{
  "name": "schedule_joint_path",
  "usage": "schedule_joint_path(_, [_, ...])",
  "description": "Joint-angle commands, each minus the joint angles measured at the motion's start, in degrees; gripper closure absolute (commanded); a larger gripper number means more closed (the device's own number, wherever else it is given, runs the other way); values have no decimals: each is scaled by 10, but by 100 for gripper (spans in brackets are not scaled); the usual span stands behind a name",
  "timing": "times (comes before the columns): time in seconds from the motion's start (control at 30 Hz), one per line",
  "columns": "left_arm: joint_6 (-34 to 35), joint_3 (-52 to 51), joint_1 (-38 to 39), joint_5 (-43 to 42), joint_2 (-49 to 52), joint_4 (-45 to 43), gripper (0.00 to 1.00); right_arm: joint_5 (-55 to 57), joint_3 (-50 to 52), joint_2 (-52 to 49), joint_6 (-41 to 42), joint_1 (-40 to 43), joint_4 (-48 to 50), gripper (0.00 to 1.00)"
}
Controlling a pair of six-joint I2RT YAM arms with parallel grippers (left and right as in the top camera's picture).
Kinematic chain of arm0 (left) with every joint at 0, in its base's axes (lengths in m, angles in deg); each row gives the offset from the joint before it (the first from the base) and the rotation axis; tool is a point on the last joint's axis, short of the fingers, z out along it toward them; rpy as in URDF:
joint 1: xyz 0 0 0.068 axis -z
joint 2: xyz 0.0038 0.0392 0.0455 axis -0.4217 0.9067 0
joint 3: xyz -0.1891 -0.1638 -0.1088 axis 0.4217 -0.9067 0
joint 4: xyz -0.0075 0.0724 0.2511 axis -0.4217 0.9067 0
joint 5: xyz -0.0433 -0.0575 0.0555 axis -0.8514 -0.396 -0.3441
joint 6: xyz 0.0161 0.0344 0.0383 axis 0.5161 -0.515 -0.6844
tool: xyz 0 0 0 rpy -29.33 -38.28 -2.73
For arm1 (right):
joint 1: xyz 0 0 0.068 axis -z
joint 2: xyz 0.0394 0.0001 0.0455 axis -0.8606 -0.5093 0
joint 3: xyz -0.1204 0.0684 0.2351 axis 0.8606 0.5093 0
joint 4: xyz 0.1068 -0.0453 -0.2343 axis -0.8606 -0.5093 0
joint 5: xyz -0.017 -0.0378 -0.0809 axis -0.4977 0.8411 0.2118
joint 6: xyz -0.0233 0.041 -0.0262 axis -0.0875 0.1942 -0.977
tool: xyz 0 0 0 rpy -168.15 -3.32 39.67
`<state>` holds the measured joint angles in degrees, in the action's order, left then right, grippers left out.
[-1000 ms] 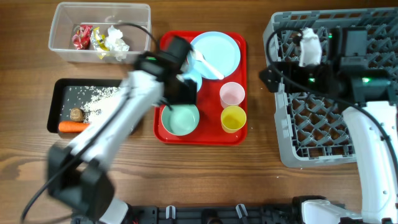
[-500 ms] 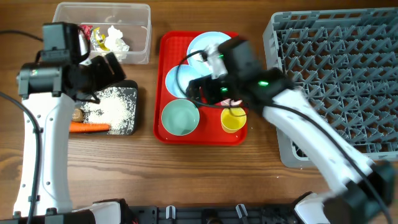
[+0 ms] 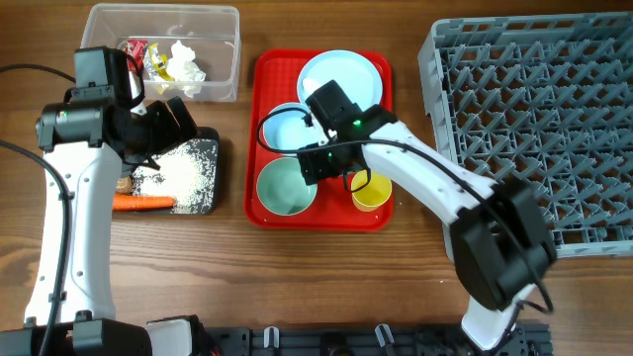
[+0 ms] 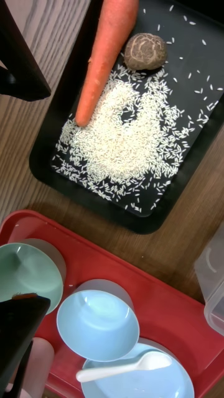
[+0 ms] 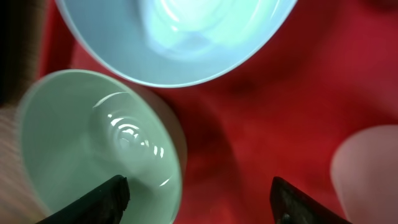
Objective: Sort waste into correct bins and load items into the dishwasher rack
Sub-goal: 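Grasp the rim of the green bowl with the right gripper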
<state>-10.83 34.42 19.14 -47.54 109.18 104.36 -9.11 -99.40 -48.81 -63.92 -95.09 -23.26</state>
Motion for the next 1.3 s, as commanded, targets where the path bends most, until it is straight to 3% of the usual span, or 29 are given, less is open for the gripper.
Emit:
schedule_joint_path(0.0, [-10,-4,-3,0,3,-8,0,-18,-3,-29,-15,-3,5,31])
schedule_joint_path(0.2, [-10,-4,-3,0,4,-12,0,-18,-3,-30,-20,-3,10,49])
schedule_joint_path(0.23, [-10,-4,-3,0,4,-13,0,-18,-3,-30,-21,-3,10,55])
schedule_joint_path(0.3, [-10,-4,-3,0,4,-13,0,-18,-3,-30,-22,-3,11,76])
schedule_joint_path(0.53, [-10,-4,-3,0,4,-13,0,-28,-3,-30,-36,-3,15,94])
schedule_joint_path(0.87, [-10,-4,-3,0,4,-21,0,-34,-45,-1,-60,-3,-39,96])
schedule_joint_path(1.07, [-9,-4,-3,0,4,-26,0,94,-109,91,-61,-3,-101,96])
schedule_joint_path(1.27, [-9,-4,-3,0,4,-28,0,304,-143,158,-61,2,-118,96])
